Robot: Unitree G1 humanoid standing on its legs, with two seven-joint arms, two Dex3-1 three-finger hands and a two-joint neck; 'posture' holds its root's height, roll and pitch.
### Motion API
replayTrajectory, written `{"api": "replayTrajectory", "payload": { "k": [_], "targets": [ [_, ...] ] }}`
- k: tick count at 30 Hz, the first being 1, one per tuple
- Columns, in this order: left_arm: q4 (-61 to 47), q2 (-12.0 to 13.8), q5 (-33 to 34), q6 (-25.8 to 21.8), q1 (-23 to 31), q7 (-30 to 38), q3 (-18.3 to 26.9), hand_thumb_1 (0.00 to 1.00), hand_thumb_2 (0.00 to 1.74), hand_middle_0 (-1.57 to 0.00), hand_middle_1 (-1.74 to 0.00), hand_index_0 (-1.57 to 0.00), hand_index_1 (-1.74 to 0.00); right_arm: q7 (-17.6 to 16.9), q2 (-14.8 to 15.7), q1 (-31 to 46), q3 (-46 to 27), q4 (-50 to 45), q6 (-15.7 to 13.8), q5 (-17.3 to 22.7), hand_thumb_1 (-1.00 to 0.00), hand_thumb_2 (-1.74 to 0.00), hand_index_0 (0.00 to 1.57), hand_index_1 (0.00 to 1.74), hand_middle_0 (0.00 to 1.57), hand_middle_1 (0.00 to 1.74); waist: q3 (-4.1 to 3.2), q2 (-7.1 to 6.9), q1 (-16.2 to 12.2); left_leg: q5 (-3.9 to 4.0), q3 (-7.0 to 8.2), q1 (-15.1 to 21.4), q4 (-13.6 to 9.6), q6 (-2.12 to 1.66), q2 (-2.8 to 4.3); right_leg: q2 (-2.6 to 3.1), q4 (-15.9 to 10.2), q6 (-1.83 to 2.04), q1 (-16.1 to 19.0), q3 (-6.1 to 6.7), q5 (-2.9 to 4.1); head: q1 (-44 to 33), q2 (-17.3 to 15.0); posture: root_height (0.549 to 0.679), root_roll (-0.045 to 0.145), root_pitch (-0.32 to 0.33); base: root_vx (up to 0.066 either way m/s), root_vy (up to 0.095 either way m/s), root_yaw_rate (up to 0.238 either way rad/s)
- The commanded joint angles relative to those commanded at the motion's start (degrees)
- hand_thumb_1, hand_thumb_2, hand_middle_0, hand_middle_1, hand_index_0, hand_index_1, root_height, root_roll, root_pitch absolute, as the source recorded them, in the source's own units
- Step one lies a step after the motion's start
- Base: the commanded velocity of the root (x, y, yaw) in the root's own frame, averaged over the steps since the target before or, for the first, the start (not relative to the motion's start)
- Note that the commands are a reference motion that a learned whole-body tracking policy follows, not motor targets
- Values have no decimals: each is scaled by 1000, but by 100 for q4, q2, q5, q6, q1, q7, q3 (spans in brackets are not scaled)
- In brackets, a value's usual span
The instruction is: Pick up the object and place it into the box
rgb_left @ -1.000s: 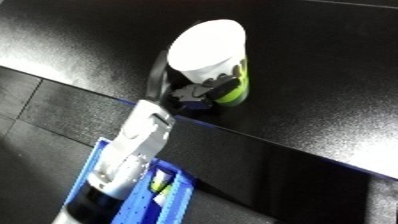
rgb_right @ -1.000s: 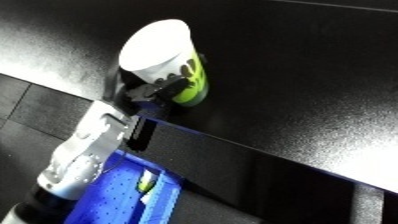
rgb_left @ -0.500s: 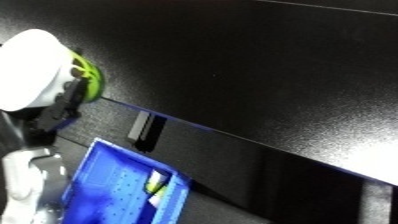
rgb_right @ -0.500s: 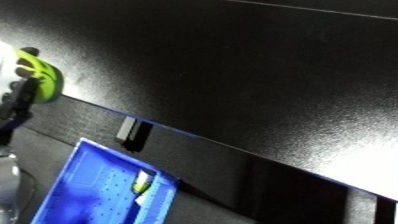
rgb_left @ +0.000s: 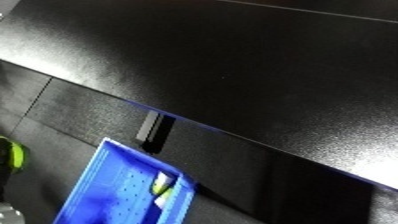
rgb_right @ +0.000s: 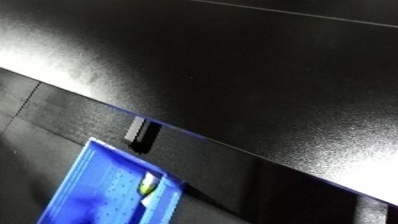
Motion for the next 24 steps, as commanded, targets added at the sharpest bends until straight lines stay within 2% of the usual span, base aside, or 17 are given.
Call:
{"api": "replayTrajectory", "payload": {
  "k": [4, 14, 17, 24],
  "targets": [
    [929, 69, -274, 320, -65, -170, -6, 1000, 1740, -1570, -1740, -1570, -1740, 8, -2, -61, 78, 53, 31, -33, 0, 0, 0, 0, 0, 0, 0, -84, -41, 5, 7, -5, 16, 14, 21, 40, -33, -10, 70, -22, -36, -552, -125, 607, 49, -11, 18, 11, -15],
    [2632, 102, -940, 1630, -297, -1231, -309, 1000, 1740, -1570, -1740, -1570, -1740, 18, 41, -72, 235, 56, 150, -21, 0, 0, 0, 0, 0, 0, 0, -339, -134, 78, 17, -84, -50, 44, 102, 124, -45, -44, 95, -78, -110, -1670, -409, 607, 41, -6, 5, 13, 10],
    [2896, 95, -1205, 1995, -385, -1549, -401, 850, 1479, -1334, -1479, -1334, -1479, 45, 53, -59, 257, 50, 158, -42, 0, 0, 0, 0, 0, 0, 0, -406, -169, 118, 28, -140, -103, 43, 133, 151, -63, -45, 54, -85, -111, -1821, -428, 607, 39, 2, -20, 25, 8],
    [3216, 94, -1244, 2605, -625, -1978, -667, 500, 870, -785, -870, -785, -870, 122, 77, -35, 292, 100, 76, -43, 0, 0, 0, 0, 0, 0, 0, -537, -214, 215, 29, -244, -260, 21, 204, 200, -148, -22, -29, -117, -73, -1855, -343, 610, 32, 22, -37, 13, 28]
  ]
}}
